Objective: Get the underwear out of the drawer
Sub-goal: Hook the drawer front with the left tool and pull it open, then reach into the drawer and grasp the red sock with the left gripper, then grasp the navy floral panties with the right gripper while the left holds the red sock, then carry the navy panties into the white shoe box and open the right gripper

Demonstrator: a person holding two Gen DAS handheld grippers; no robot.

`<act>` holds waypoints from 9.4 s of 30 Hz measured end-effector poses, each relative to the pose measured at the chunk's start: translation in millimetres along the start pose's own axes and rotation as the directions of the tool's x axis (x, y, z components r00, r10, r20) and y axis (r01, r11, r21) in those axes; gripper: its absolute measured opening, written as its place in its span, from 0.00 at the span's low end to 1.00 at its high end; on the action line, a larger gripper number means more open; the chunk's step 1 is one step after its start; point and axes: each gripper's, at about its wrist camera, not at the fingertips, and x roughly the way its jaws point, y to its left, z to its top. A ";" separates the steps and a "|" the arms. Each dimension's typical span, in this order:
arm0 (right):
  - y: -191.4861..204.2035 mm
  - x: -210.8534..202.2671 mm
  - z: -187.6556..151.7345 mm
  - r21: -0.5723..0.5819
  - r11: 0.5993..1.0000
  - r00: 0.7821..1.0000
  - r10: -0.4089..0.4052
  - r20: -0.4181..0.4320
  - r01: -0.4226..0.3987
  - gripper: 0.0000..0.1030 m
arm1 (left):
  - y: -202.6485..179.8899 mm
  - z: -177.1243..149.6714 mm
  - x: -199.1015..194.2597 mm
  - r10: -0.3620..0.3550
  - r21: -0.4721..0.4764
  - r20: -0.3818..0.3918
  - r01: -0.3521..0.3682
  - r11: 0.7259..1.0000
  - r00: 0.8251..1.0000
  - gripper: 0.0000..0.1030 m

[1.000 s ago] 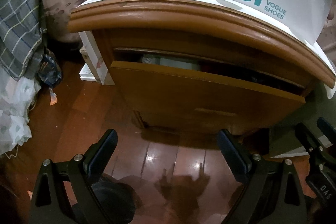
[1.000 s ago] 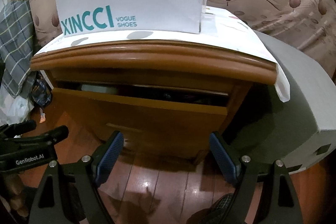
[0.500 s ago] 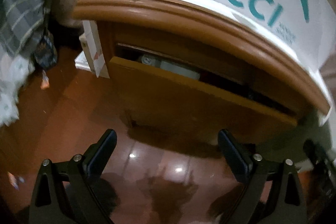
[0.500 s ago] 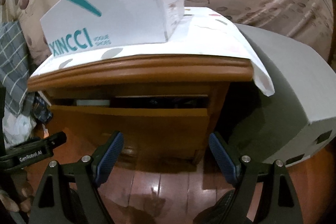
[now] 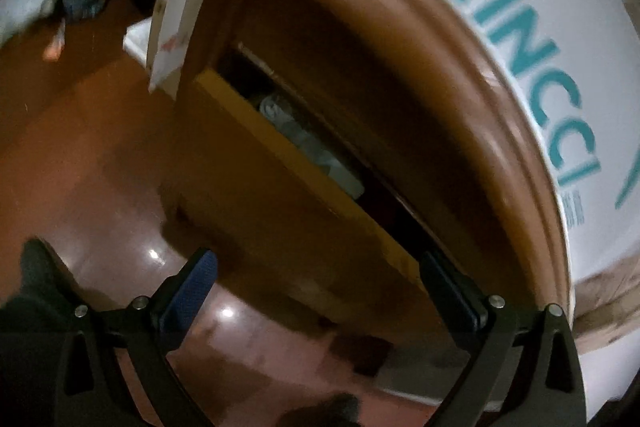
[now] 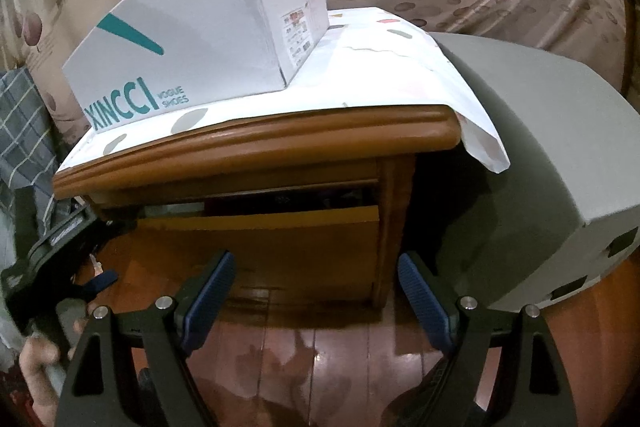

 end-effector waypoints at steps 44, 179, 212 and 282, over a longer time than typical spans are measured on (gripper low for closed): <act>-0.6 -2.8 3.3 -0.011 1.000 1.000 -0.010 0.018 0.010 0.83 | 45.5 0.2 31.0 0.105 -0.259 -0.090 -0.125 0.958 0.990 1.00; -35.3 4.6 13.3 -0.014 0.989 0.989 -0.148 -0.011 0.148 0.83 | -83.7 -59.1 103.3 0.561 0.725 -0.183 -0.275 0.632 0.807 0.72; 18.5 87.9 -38.0 0.073 0.989 0.868 0.150 -0.473 -0.131 0.83 | -67.1 -44.1 -6.7 0.250 0.681 -0.169 -0.071 0.729 0.953 0.23; 89.2 9.1 29.4 -0.244 0.970 0.964 -0.063 -0.257 -0.002 0.33 | -33.2 9.3 -56.0 0.220 0.583 -0.079 -0.134 0.801 0.972 0.23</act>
